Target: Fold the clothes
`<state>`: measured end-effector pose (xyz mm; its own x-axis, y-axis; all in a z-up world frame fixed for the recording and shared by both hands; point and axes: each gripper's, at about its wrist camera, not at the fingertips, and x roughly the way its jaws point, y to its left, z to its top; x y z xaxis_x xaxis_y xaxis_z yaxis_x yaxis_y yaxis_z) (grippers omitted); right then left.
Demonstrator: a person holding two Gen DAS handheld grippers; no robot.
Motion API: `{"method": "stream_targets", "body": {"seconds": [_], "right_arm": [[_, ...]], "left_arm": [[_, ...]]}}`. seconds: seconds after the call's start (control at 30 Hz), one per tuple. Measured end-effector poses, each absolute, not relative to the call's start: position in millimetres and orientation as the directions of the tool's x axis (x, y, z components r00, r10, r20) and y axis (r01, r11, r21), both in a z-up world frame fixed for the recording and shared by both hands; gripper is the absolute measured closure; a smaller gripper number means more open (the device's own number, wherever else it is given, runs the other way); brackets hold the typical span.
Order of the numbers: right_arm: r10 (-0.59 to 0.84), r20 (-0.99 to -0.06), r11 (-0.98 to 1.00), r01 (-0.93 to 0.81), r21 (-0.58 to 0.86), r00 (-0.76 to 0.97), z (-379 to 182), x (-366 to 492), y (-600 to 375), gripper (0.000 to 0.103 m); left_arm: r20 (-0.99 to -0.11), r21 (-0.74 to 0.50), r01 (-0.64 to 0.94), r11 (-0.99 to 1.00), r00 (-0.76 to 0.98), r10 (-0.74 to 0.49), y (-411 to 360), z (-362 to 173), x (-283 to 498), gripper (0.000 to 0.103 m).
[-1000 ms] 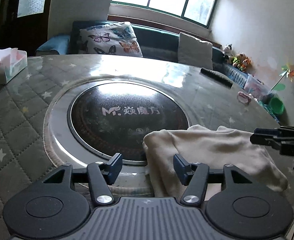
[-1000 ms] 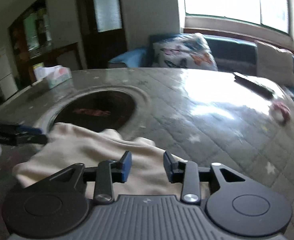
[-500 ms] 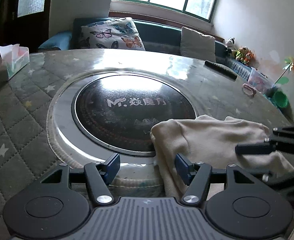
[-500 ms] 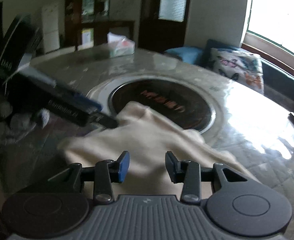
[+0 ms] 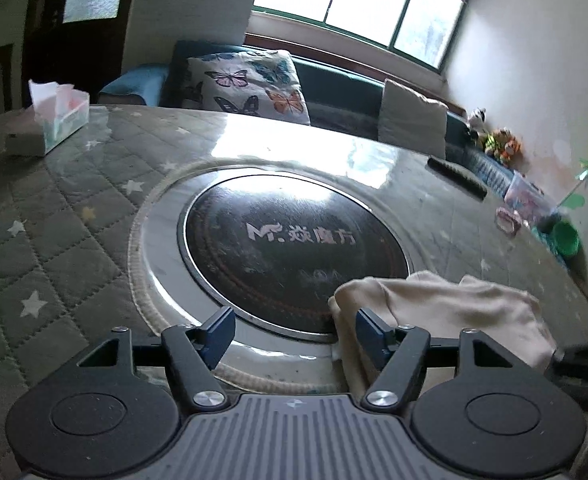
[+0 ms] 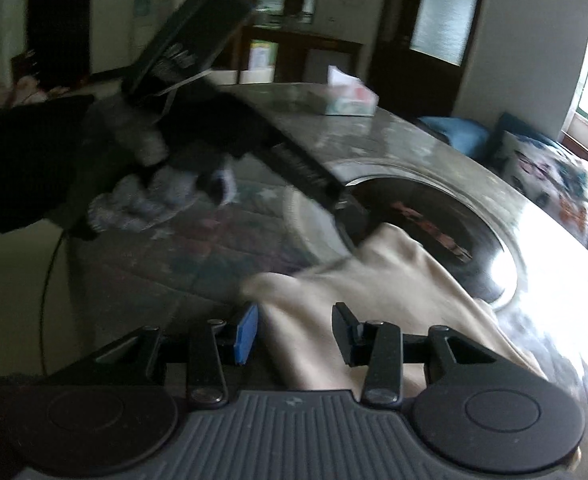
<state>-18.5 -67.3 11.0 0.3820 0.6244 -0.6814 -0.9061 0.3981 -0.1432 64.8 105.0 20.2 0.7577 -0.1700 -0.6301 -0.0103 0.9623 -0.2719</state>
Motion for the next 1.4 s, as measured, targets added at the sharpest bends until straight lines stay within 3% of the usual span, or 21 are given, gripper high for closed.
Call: {"method": "stream_targets", "body": {"seconds": [0.3, 0.33, 0.37, 0.5, 0.93, 1.13, 1.2, 1.4], "right_arm": [[0.593, -0.700, 0.334, -0.913, -0.235, 0.398, -2, -33, -37, 0.064], [0.588, -0.702, 0.335, -0.911, -0.241, 0.402, -3, -34, -36, 0.068], [0.585, -0.703, 0.339, -0.909, -0.242, 0.405, -4, -34, -35, 0.079], [0.593, -0.698, 0.369, -0.906, -0.209, 0.402, 1, -31, -40, 0.095], [0.697, -0.607, 0.466, -0.885, -0.019, 0.380, 39, -14, -81, 0.098], [0.716, -0.589, 0.466, -0.885, 0.004, 0.374, 43, -19, -84, 0.098], [0.718, -0.587, 0.471, -0.882, 0.013, 0.375, 42, -19, -87, 0.098], [0.718, -0.583, 0.497, -0.867, 0.045, 0.381, 38, -17, -98, 0.095]], "left_arm": [[-0.630, -0.399, -0.035, 0.916, 0.736, -0.247, 110, 17, 58, 0.033], [-0.630, -0.413, -0.035, 0.910, 0.733, -0.257, 109, 17, 57, 0.033], [-0.630, -0.425, -0.036, 0.904, 0.729, -0.267, 108, 16, 56, 0.033], [-0.637, -0.474, -0.054, 0.879, 0.710, -0.300, 105, 12, 58, 0.033], [-0.632, -0.653, -0.166, 0.739, 0.658, -0.410, 98, 1, 72, 0.032], [-0.630, -0.678, -0.193, 0.709, 0.650, -0.425, 97, -6, 79, 0.055], [-0.635, -0.680, -0.203, 0.705, 0.644, -0.427, 98, -9, 79, 0.071], [-0.634, -0.673, -0.192, 0.715, 0.648, -0.422, 96, -9, 78, 0.079]]}}
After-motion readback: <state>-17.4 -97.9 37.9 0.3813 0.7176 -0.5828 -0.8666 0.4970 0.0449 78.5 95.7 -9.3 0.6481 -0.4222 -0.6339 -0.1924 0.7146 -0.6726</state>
